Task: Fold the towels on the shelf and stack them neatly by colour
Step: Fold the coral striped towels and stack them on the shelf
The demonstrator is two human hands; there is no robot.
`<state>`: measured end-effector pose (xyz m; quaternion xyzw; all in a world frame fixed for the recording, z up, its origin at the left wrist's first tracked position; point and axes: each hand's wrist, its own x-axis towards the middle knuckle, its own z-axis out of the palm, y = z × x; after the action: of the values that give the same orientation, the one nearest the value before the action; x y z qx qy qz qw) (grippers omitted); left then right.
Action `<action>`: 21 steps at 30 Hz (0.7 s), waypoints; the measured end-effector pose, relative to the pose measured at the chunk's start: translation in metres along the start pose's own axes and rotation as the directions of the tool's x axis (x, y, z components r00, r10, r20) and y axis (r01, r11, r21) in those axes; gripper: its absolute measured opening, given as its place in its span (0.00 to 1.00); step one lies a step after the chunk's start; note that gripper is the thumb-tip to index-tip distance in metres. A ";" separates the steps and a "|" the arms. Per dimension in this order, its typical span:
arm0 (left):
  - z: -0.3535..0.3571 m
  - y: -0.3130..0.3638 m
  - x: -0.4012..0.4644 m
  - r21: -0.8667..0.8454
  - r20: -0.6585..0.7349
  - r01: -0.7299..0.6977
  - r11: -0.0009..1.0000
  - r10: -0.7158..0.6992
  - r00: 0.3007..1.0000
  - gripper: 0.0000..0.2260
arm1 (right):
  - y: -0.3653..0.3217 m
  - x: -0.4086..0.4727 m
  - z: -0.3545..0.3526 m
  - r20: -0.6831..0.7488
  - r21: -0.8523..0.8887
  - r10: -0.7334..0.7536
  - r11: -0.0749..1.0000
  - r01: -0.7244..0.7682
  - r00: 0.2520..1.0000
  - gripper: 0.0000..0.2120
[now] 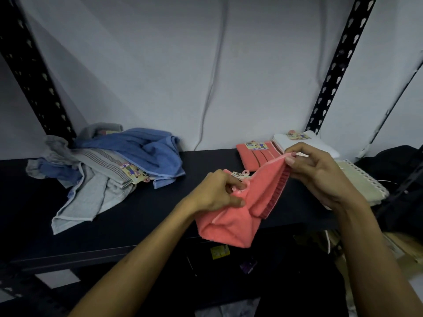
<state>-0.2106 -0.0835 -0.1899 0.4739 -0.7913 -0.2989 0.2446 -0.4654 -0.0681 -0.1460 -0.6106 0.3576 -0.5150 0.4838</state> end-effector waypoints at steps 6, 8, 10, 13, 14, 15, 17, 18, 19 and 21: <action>-0.039 -0.008 -0.016 -0.355 0.128 0.036 0.934 0.011 0.992 0.18 | 0.008 -0.008 -0.002 0.010 0.409 0.066 0.910 -0.064 0.998 0.04; -0.050 -0.005 -0.019 -0.465 0.116 0.038 0.885 0.018 0.993 0.14 | 0.012 -0.008 0.000 0.117 0.379 0.088 0.917 -0.126 0.989 0.02; -0.054 -0.001 -0.017 -0.511 0.020 0.000 0.859 0.012 1.000 0.10 | 0.013 -0.007 0.007 0.223 0.332 0.093 0.929 -0.165 0.970 0.08; -0.053 0.009 -0.011 -0.433 -0.064 -0.051 0.900 0.026 0.998 0.08 | 0.006 -0.002 0.024 0.293 0.103 0.051 0.991 -0.085 0.955 0.07; -0.052 0.013 -0.010 -0.429 -0.066 -0.053 0.902 0.027 0.997 0.08 | 0.004 0.000 0.029 0.296 0.006 0.037 0.999 -0.040 0.954 0.08; -0.050 0.016 -0.009 -0.438 -0.071 -0.050 0.898 0.021 0.997 0.09 | 0.001 0.002 0.036 0.302 -0.093 0.031 0.996 -0.003 0.953 0.10; -0.046 0.024 -0.010 -0.466 -0.105 -0.064 0.882 0.017 0.994 0.09 | -0.003 0.006 0.047 0.289 -0.209 -0.006 0.976 0.069 0.957 0.12; -0.045 0.026 -0.010 -0.483 -0.123 -0.079 0.872 0.021 0.992 0.07 | -0.003 0.007 0.052 0.249 -0.222 -0.042 0.970 0.099 0.968 0.11; -0.043 0.027 -0.011 -0.501 -0.138 -0.095 0.860 0.029 0.990 0.06 | -0.002 0.008 0.057 0.194 -0.221 -0.078 0.968 0.121 0.978 0.10; -0.041 0.028 -0.012 -0.539 -0.161 -0.122 0.833 0.040 0.986 0.06 | 0.000 0.009 0.064 0.086 -0.220 -0.134 0.964 0.150 0.987 0.06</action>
<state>-0.1947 -0.0721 -0.1429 0.3706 -0.6725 -0.4671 0.4384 -0.4007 -0.0625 -0.1434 -0.7033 0.3519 -0.4828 0.3853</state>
